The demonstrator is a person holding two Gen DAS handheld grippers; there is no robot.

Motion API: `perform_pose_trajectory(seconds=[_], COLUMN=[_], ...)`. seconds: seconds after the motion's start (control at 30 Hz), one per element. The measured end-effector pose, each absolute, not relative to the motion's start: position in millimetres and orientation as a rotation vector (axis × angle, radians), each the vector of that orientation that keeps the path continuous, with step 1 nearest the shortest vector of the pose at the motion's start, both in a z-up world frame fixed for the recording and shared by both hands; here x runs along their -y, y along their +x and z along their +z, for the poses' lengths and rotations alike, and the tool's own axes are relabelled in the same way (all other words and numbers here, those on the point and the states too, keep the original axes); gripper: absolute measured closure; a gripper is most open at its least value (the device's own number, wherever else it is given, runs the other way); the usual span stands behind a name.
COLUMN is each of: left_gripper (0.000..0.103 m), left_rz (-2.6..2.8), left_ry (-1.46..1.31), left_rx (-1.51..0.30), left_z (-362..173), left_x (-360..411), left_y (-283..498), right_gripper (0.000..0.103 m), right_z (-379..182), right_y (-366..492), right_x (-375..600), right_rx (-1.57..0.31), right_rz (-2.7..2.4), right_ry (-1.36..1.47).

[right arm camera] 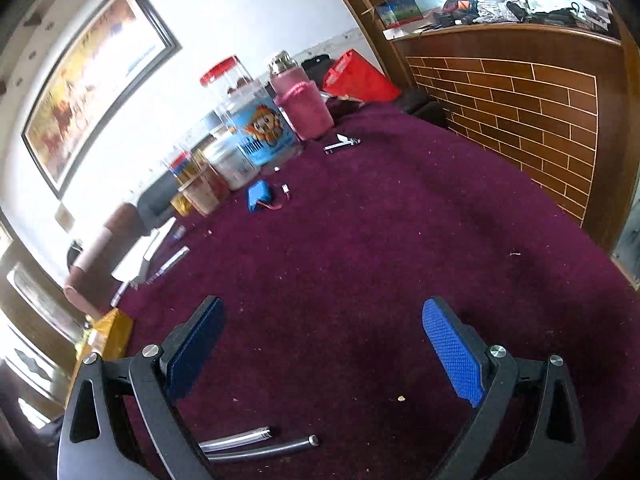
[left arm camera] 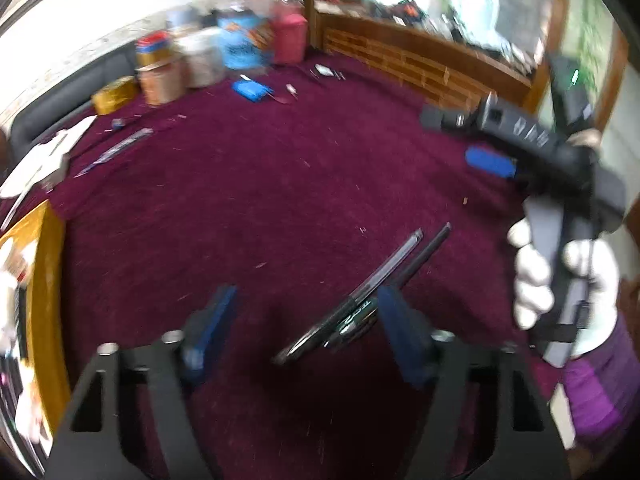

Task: Organize rigid objects
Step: 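Move both open tools back over the remaining pens on the carpet, then grasp the clear ballpoint pen with left tool while right grasps a thin black pen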

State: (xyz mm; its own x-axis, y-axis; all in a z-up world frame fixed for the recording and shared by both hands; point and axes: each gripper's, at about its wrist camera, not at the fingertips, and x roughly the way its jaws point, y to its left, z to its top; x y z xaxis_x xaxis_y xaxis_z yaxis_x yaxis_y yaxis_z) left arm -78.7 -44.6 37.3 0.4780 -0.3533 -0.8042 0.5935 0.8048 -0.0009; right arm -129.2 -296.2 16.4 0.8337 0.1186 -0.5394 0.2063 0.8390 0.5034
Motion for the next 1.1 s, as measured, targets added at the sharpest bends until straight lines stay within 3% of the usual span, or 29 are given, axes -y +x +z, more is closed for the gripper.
perform_pose_trajectory(seconds=[0.4,0.47,0.53,0.63,0.9,1.1], left_gripper=[0.047,0.059,0.082,0.096,0.096,0.093], left_rz=[-0.631,-0.659,-0.686,-0.681,-0.508,-0.476], left_ry=[0.422,0.415,0.43,0.409,0.244,0.353], left_rx=[-0.937,-0.95,-0.943,-0.947,-0.992,-0.89], left_z=[15,14,14,14,15,10], left_x=[74,79,87,87,27,49], left_y=[-80,-79,-81,-81,-58,-73], right_gripper=[0.006,0.006,0.006,0.006,0.006,0.006], right_z=[11,11,10,9,6,3], right_y=[-125,-123,-122,-121,-117,-116], right_x=[296,295,295,296,298,298], right_rx=[-0.601,-0.604,-0.61,-0.617,-0.634,-0.647], right_rz=[0.029,0.032,0.033,0.027,0.024,0.002], right_ry=[0.622,0.623,0.625,0.629,0.637,0.633])
